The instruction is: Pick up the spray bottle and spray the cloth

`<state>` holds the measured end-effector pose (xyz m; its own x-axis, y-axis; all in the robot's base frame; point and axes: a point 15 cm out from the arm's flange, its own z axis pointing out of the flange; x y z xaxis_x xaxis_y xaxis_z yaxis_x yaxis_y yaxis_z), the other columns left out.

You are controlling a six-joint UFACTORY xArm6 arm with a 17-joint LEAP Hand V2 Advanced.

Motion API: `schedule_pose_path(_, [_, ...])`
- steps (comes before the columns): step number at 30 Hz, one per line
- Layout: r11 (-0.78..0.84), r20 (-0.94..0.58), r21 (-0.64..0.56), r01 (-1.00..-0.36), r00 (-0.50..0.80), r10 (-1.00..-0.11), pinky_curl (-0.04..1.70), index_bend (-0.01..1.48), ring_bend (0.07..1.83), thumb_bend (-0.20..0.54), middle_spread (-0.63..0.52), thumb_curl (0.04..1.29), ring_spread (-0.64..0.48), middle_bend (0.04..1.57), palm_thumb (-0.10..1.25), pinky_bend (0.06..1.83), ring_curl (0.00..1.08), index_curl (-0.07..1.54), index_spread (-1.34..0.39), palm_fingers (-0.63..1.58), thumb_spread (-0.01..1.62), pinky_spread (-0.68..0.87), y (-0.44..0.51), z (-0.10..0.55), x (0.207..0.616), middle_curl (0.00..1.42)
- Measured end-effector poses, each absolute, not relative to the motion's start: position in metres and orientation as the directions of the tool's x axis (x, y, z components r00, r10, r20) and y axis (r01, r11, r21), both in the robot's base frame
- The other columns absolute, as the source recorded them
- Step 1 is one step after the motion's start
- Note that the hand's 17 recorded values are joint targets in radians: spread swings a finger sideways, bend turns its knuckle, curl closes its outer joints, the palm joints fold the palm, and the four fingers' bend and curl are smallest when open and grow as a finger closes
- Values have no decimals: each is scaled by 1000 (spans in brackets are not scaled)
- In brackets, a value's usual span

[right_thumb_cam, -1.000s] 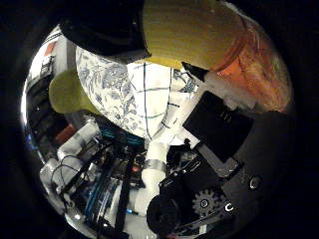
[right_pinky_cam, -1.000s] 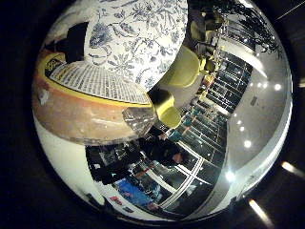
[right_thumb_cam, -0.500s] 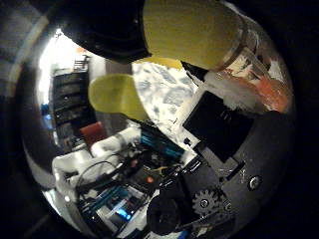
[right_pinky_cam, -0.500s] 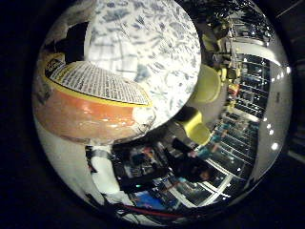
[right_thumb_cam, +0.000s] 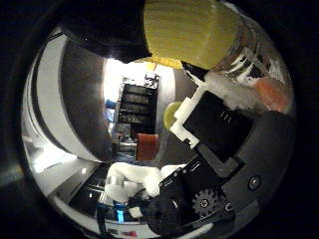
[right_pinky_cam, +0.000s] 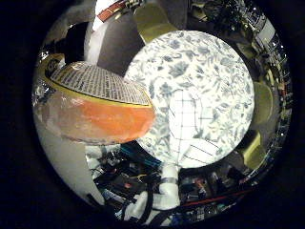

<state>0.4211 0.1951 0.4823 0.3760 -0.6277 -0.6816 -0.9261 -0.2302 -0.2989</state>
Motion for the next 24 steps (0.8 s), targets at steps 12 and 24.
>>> schedule_pose_path(12, [-68,-859,-287,-955,288,-423,1273,1215,1348,-14,-91,660,-211,1405,1105,1064,769,699,-192,1158,953,-212,221,392,433,616])
schedule_pose_path(24, [-28,-872,-257,-966,245,-423,1273,1210,1349,-14,-73,683,-211,1406,1088,1066,770,703,-195,1156,943,-213,219,306,436,616])
